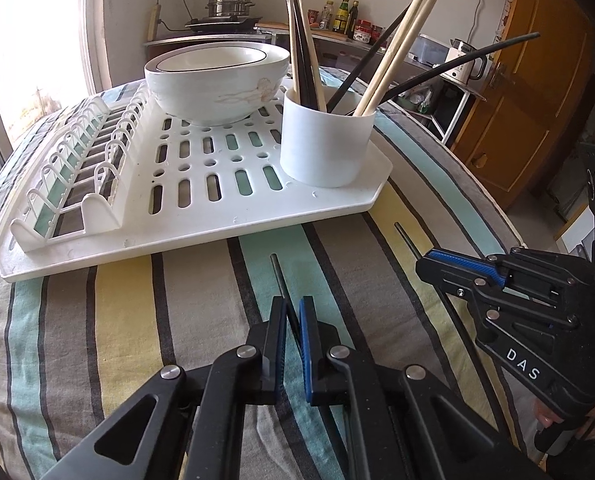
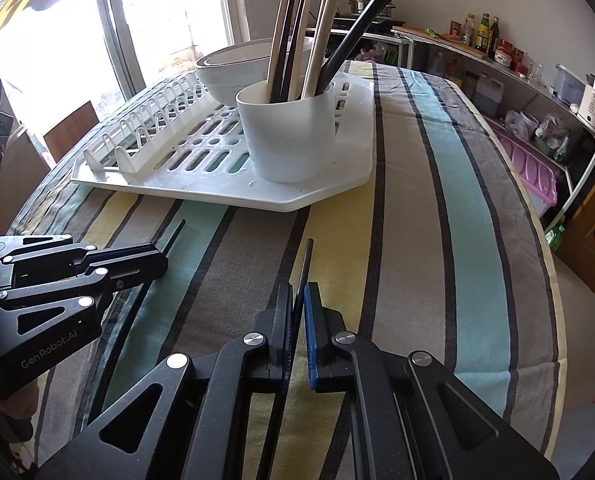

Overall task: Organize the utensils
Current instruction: 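Grasp a black chopstick with the left tool while the right tool grasps another black chopstick, then lift both black chopsticks and carry them over the white cup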

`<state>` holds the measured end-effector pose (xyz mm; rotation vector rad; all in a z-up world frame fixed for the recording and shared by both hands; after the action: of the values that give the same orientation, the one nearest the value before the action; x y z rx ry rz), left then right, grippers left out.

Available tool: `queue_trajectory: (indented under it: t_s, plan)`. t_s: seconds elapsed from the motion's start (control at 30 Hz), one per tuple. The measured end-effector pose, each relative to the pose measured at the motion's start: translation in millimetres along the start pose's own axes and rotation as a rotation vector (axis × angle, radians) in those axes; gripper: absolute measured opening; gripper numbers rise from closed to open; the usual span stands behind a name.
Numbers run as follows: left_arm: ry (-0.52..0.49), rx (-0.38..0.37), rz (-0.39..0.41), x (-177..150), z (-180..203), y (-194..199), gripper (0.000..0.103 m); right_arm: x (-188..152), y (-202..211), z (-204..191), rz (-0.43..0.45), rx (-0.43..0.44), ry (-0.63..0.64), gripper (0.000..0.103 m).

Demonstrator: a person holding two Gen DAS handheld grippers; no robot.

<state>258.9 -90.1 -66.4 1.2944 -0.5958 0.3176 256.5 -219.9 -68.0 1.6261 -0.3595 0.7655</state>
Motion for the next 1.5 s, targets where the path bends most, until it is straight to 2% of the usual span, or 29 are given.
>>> queue_trajectory:
  t_s: [0.27,0.7,0.87,1.1,1.5]
  plan:
    - [0.009,-0.045,0.059,10.2,2.5,35.0,0.006,11.4,29.8,-4.0,0.084,0.017,-0.007,0.005]
    - [-0.034,-0.072,0.287,39.6,7.9,137.9,0.004,36.6,114.1,-19.8,0.325,0.037,-0.011,0.005]
    - [-0.046,-0.079,0.343,43.5,10.6,164.1,0.003,39.1,135.5,-27.3,0.386,0.034,-0.001,0.005]
    - [-0.064,-0.086,0.370,39.5,17.7,181.7,0.003,33.4,151.0,-33.8,0.423,0.037,-0.001,0.005]
    - [-0.077,-0.081,0.386,38.0,19.8,188.3,0.003,32.4,163.1,-27.3,0.455,0.036,-0.014,0.005]
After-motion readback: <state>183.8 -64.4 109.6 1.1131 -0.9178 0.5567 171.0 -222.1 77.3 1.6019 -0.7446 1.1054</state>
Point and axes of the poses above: each gripper's, at about its wrist camera, not at the fingertips, and y roughly against the way its jaws point, z to its right, x to its top, the point moved 4 cm from there along -y, roughly the way its jaws point, and after that the axes turned 1 degree about -x, right-handed, at the moved point
